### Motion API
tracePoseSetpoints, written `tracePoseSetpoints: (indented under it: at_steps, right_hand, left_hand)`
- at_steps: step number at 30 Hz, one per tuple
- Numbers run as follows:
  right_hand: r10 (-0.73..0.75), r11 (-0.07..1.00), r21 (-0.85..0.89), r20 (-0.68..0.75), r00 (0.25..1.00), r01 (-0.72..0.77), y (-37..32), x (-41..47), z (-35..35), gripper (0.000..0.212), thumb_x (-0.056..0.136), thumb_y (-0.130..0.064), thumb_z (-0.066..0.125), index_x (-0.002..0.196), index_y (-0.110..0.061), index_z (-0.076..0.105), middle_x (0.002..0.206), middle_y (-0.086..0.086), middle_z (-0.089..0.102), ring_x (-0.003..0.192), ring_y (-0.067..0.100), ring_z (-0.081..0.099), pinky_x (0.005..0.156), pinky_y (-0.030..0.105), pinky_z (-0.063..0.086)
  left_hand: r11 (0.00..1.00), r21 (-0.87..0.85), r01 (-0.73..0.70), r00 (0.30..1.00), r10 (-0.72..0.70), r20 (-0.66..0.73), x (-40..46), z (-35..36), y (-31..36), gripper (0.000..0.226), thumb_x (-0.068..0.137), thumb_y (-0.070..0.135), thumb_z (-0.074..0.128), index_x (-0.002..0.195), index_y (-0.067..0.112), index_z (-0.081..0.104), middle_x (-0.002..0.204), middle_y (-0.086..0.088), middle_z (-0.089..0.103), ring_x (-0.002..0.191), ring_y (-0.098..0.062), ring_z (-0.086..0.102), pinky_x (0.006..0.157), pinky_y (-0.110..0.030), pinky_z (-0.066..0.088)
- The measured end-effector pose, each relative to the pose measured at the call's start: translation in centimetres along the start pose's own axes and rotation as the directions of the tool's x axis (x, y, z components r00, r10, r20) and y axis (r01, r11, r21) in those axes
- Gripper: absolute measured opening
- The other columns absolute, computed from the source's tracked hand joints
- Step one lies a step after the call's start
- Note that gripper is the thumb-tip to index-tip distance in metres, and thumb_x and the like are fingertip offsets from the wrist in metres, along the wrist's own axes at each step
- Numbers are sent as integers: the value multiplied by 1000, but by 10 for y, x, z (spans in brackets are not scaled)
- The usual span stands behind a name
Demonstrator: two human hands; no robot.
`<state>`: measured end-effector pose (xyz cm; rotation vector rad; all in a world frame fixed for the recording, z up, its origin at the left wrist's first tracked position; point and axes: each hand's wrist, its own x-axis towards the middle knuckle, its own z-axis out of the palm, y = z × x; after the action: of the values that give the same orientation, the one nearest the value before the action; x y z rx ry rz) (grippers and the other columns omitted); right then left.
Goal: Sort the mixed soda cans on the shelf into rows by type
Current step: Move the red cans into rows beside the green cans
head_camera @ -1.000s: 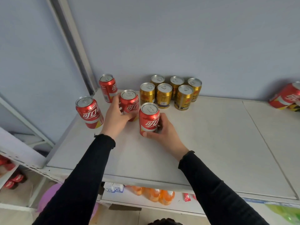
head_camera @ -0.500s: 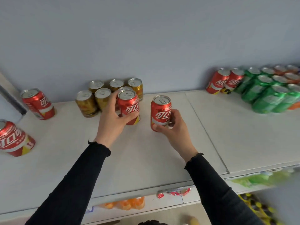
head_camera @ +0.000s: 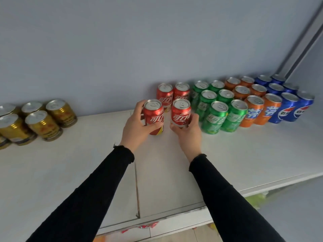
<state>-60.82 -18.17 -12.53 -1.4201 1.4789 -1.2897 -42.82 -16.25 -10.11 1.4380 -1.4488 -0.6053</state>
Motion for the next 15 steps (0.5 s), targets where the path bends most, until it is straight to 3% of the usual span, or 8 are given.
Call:
tracePoseSetpoints:
  at_steps: [2,7,15]
  right_hand:
    - [0,1000,1,-13,1000,0,6,15,-1,58,79,-16,81,123,-19,44,106,-14,61,93,6,62,77,23,48]
    - [27,1000,14,-67,997,-26,16,45,11,67,78,-17,79,135,-16,44,124,2,67,111,22,64,92,40,53]
    - [-24,998,-60,-12,1000,23,30,52,4,81,79,-15,79,149,-17,37,138,5,60,126,23,57,105,43,47]
  left_hand:
    - [999,37,10,1000,-10,2,10,22,2,78,73,36,89,136,41,43,130,14,61,118,-6,59,99,-40,54]
    - [998,33,45,999,-45,-15,36,50,5,77,77,31,87,140,32,42,135,10,58,123,-7,57,103,-40,53]
    - [997,25,72,997,-72,-16,35,60,-3,83,78,29,86,146,35,38,140,13,52,128,-5,51,102,-38,53]
